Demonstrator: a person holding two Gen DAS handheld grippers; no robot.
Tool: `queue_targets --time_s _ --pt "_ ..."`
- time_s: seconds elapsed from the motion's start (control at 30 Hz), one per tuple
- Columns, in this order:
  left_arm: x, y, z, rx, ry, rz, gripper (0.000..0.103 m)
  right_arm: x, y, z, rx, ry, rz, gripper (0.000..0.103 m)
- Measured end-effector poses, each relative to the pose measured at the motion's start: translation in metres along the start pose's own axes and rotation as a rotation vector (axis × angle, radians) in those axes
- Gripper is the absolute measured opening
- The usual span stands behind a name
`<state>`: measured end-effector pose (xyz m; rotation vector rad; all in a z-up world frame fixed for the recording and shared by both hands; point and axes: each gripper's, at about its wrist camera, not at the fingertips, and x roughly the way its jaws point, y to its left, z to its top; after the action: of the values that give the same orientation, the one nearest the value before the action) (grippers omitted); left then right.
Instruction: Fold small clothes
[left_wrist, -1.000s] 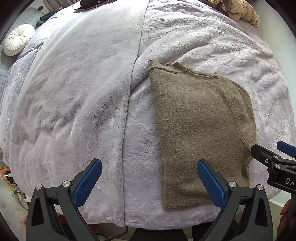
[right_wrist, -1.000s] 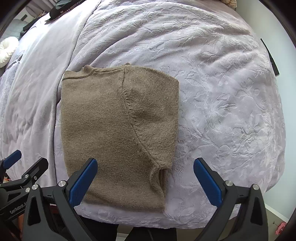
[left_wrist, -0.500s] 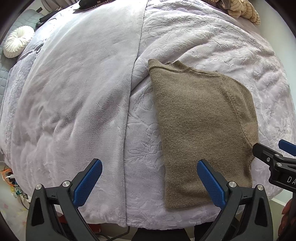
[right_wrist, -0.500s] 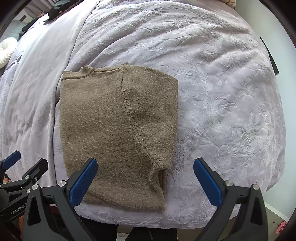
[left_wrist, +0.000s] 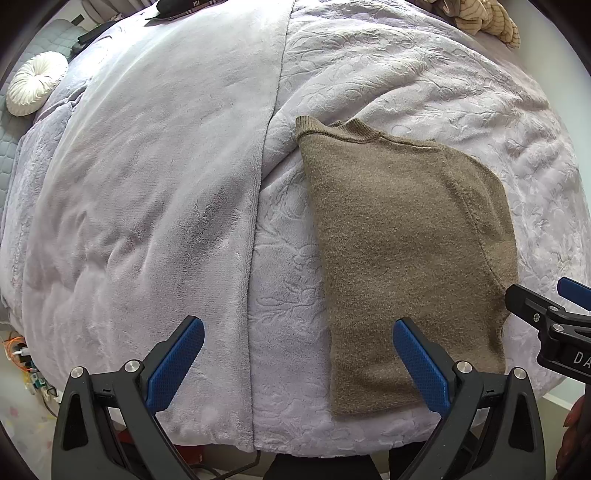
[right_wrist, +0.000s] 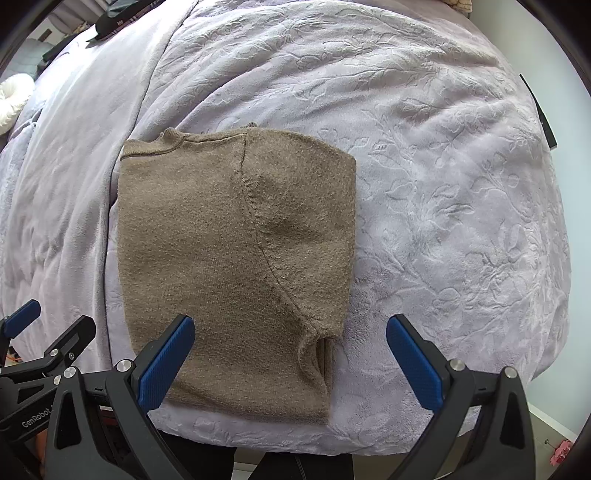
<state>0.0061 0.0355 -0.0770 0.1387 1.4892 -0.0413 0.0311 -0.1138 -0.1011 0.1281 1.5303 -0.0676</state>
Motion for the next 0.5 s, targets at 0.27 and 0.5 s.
queue_targets --time_s 0.27,0.5 --pt "0.0021 -0.0008 0.0 0.006 0.007 0.003 0.103 0.0002 -0.0003 0.0 0.003 0.0 -0.001 0.103" --pt "0.0029 -0.0012 0.0001 0.007 0.01 0.004 0.103 0.0003 -0.0015 0.0015 0.002 0.001 -0.005 0.103"
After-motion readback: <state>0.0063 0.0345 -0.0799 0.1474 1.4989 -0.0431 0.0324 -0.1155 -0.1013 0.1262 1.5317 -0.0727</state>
